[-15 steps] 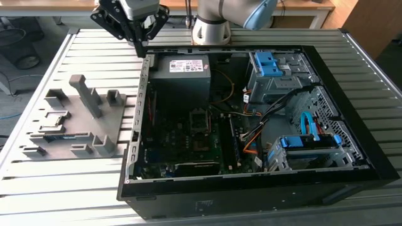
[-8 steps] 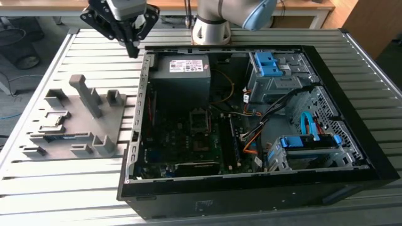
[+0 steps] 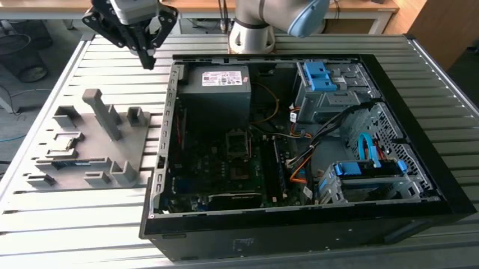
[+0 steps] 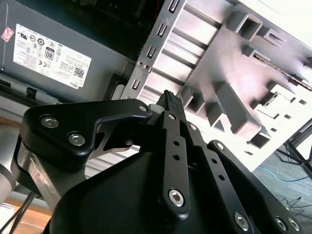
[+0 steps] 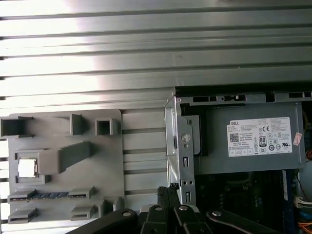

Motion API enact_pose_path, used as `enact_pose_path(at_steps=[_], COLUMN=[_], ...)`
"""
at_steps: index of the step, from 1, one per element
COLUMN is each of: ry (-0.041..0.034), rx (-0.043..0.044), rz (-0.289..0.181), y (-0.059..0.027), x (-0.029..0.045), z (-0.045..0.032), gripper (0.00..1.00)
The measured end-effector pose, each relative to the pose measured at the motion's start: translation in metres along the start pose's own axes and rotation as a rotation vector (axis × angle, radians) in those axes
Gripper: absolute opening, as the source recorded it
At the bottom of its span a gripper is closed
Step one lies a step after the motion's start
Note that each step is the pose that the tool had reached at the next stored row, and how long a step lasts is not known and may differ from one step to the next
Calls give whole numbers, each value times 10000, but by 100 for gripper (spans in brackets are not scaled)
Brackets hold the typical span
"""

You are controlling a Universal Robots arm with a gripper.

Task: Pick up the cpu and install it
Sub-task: 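Reach for the cpu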

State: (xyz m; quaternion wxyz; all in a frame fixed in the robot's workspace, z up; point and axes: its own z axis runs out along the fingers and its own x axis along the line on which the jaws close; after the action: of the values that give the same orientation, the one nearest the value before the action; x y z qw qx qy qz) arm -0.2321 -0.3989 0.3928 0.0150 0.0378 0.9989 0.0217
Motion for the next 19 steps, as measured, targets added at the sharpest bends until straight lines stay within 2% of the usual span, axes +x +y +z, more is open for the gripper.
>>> enact_pose_path(at_steps=[19], ry=[-2], rx=[-1], rz=[1], y=[-30], x=[403], z=[-11], gripper=[10])
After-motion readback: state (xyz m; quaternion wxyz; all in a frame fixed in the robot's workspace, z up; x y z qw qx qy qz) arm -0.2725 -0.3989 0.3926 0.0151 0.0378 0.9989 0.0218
